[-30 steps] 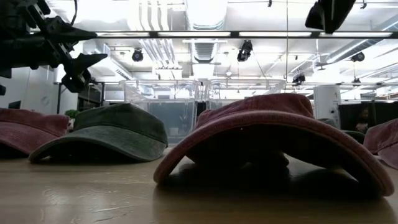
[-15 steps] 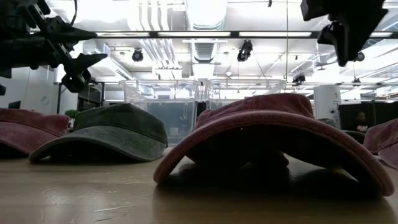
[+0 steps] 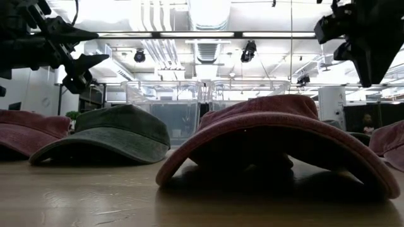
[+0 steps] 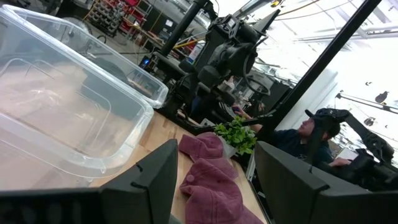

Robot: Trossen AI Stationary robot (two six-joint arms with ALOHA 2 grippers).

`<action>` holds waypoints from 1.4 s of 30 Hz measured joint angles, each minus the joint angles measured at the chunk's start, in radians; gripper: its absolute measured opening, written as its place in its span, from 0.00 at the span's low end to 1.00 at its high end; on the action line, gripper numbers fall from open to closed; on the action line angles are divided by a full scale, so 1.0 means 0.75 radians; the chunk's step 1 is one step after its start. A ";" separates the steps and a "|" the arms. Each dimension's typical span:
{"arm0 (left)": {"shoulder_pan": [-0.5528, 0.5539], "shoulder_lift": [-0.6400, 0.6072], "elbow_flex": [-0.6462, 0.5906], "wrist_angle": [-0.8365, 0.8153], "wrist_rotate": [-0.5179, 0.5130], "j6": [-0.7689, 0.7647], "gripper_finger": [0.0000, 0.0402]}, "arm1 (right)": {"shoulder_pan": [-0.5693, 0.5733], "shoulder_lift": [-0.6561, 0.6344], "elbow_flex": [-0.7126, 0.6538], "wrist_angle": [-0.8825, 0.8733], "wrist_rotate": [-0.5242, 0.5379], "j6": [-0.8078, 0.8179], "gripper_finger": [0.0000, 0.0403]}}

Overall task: Pick & Place hat
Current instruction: Put the top black cap into the right transparent bin

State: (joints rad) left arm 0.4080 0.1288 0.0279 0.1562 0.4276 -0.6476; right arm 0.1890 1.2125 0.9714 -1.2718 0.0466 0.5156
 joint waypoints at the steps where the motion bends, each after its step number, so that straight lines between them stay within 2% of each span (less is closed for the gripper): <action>1: 0.000 0.000 0.000 0.000 0.000 0.000 0.51 | 0.000 0.000 -0.002 -0.001 0.008 0.010 0.32; 15: 0.000 0.000 0.000 0.000 0.000 0.000 0.51 | 0.000 -0.002 -0.002 -0.008 0.012 0.013 0.33; 19: 0.000 0.000 0.000 0.000 0.000 -0.001 0.51 | -0.008 -0.002 -0.042 -0.012 0.012 0.063 0.39; 24: 0.000 0.000 0.000 0.000 0.000 -0.001 0.51 | -0.011 -0.002 -0.072 -0.062 0.019 0.096 0.51; 31: -0.001 0.000 0.000 0.001 0.000 0.000 0.51 | -0.011 -0.002 -0.078 -0.085 0.198 0.082 0.66; 34: -0.001 0.000 0.000 0.001 0.000 -0.001 0.51 | -0.011 -0.002 -0.091 -0.082 0.280 0.083 0.69; 42: 0.000 0.000 0.000 0.001 0.000 -0.001 0.51 | -0.011 -0.002 -0.211 -0.025 0.291 0.071 0.69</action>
State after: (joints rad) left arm 0.4079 0.1289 0.0280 0.1566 0.4274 -0.6479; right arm 0.1806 1.2110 0.8131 -1.2908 0.2649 0.5690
